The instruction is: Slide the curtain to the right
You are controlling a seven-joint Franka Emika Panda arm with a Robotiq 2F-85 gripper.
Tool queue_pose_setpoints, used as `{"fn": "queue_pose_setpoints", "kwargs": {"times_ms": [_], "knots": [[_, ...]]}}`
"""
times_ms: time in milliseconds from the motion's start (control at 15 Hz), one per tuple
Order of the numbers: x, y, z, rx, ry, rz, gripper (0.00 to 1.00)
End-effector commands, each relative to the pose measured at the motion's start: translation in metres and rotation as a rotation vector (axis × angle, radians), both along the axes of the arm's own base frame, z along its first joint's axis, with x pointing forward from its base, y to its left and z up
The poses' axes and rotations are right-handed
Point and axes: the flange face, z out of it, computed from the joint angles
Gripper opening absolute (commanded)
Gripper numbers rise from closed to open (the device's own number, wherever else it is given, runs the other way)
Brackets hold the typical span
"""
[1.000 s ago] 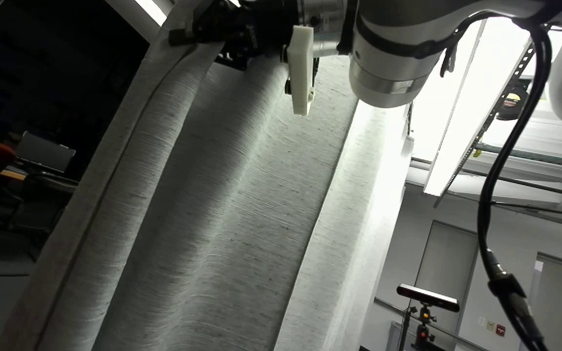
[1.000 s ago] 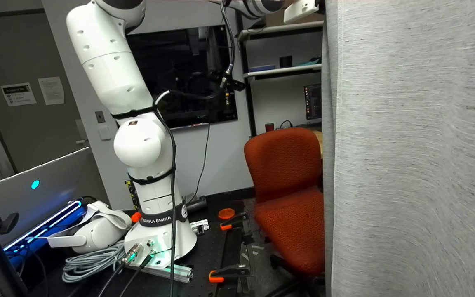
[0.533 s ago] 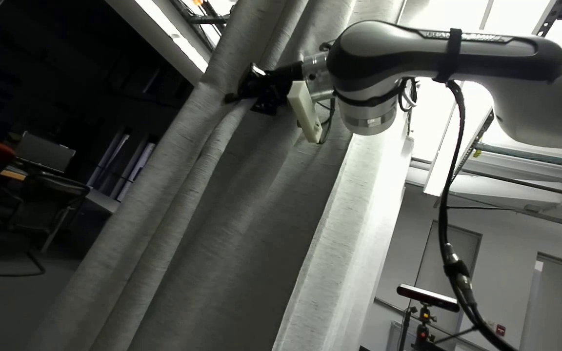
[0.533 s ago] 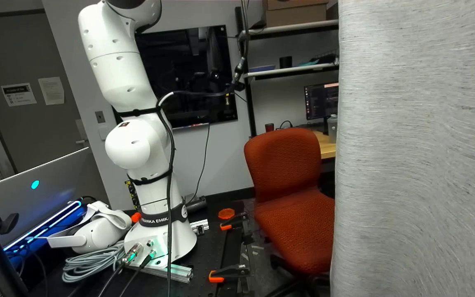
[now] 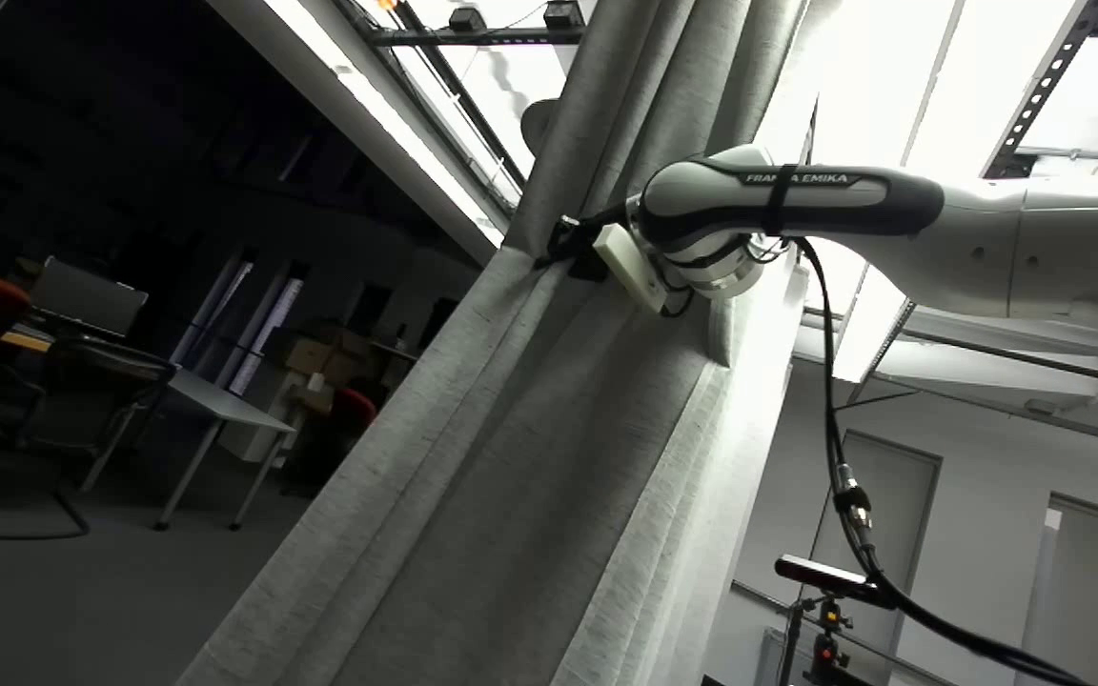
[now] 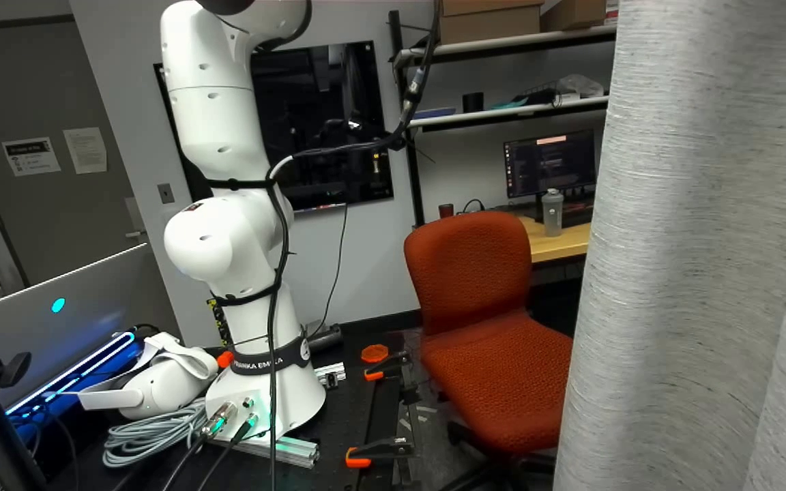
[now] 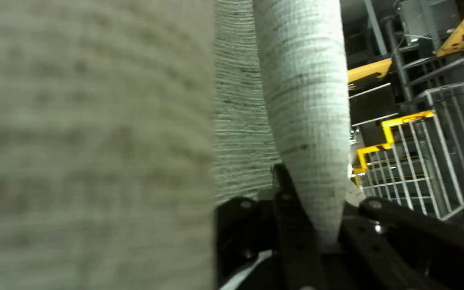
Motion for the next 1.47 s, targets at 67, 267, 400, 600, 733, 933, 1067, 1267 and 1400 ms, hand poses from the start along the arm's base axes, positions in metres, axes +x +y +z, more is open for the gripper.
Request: {"fn": "queue_pose_setpoints", "kwargs": {"times_ms": [67,267,400,600,733,933,1067,1267,1400], "knots": [[0.041,-0.091,-0.012,0.057,0.064,-0.198,0.01],[0.039,-0.144,-0.001,0.113,0.076,-0.299,0.01],[0.027,-0.187,0.004,0.140,0.079,-0.378,0.01],[-0.002,-0.258,0.001,0.182,0.093,-0.509,0.01],[-0.026,-0.307,-0.006,0.207,0.104,-0.602,0.01],[-0.063,-0.376,-0.020,0.256,0.112,-0.732,0.01],[-0.074,-0.405,-0.028,0.296,0.111,-0.803,0.01],[-0.051,-0.384,-0.022,0.303,0.098,-0.801,0.01],[-0.017,-0.336,-0.021,0.292,0.112,-0.712,0.01]]}}
